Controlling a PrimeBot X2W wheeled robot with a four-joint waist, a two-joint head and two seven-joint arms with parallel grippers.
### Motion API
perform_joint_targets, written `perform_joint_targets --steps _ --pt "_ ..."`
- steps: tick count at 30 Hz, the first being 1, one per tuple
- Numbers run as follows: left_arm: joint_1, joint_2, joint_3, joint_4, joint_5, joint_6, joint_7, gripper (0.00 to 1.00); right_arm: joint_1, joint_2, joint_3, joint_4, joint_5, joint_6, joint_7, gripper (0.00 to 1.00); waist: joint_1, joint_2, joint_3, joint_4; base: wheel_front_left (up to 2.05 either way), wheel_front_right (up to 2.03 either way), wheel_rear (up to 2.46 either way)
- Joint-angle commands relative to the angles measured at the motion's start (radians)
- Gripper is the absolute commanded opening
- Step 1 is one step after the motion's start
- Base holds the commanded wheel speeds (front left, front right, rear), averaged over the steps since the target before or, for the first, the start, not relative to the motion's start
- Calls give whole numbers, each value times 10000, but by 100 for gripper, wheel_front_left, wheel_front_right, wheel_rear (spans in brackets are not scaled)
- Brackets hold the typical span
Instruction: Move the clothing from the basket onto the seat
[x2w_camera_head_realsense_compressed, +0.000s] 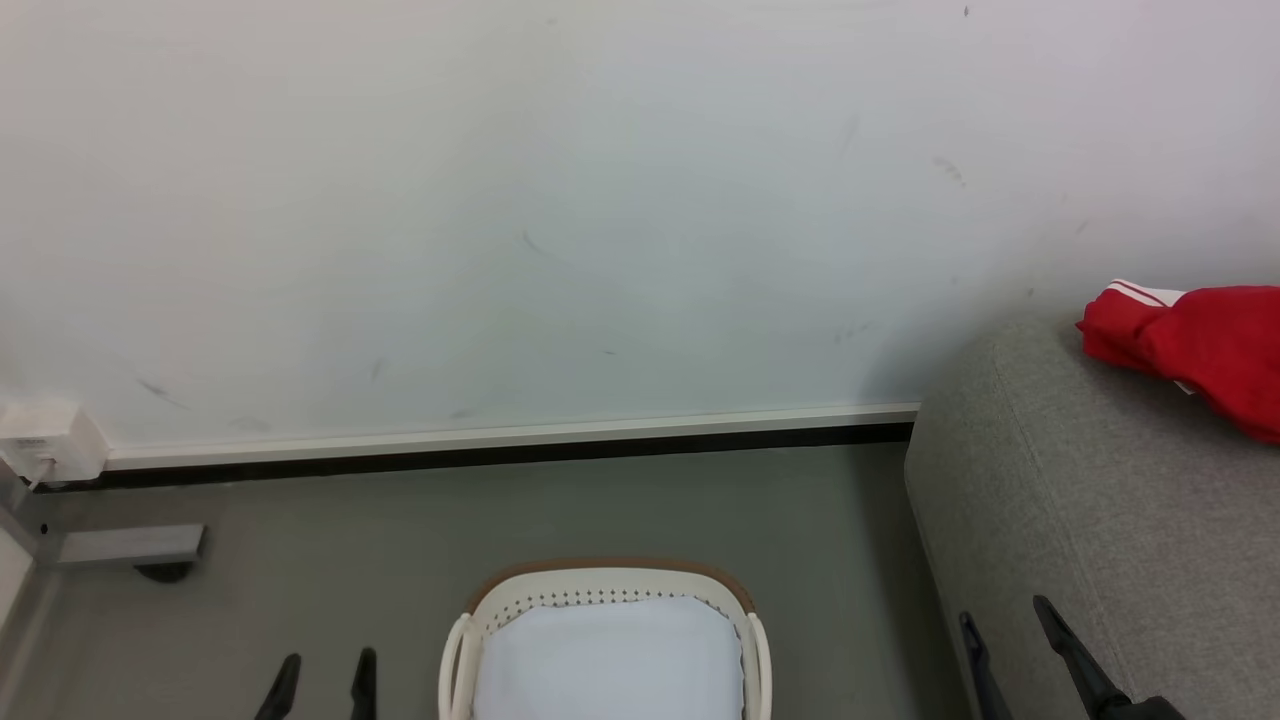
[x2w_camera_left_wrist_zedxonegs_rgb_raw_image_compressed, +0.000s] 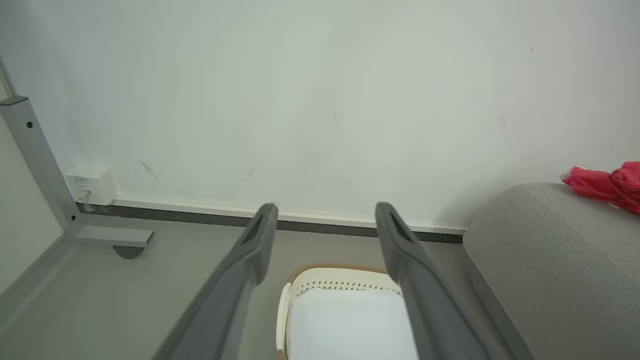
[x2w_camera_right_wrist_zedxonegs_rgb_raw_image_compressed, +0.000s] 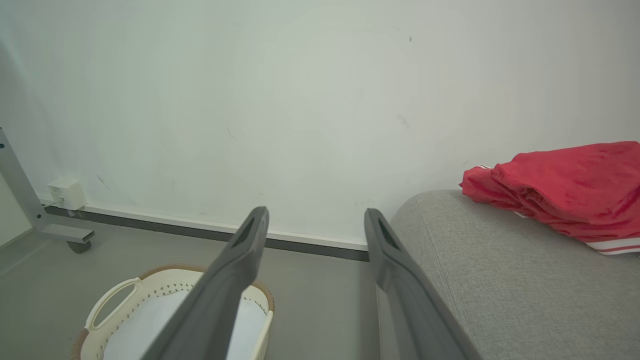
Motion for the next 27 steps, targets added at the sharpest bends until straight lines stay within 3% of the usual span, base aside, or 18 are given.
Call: perform_joint_targets --steps 1,11,24,25,27 --pt "-38 -80 80 51 183 -146 -4 100 48 -31 13 65 21 -26 -32 100 1 -1 17 -28 0 0 0" --pt "-292 -430 322 235 591 -510 -3 100 -89 -29 -168 166 47 -26 -32 100 1 -1 74 -238 0 0 0" --pt "-322 -605 371 344 750 -611 -3 100 -186 -28 -318 212 23 -26 -32 100 1 -1 74 -291 0 0 0" --pt "-262 -598 353 353 661 -593 0 0 -95 0 -301 209 6 -2 0 0 1 -1 74 -293 0 0 0" --pt "-219 -629 319 488 647 -593 6 0 -29 19 -286 326 18 0 17 0 2 -1 73 -288 0 0 0"
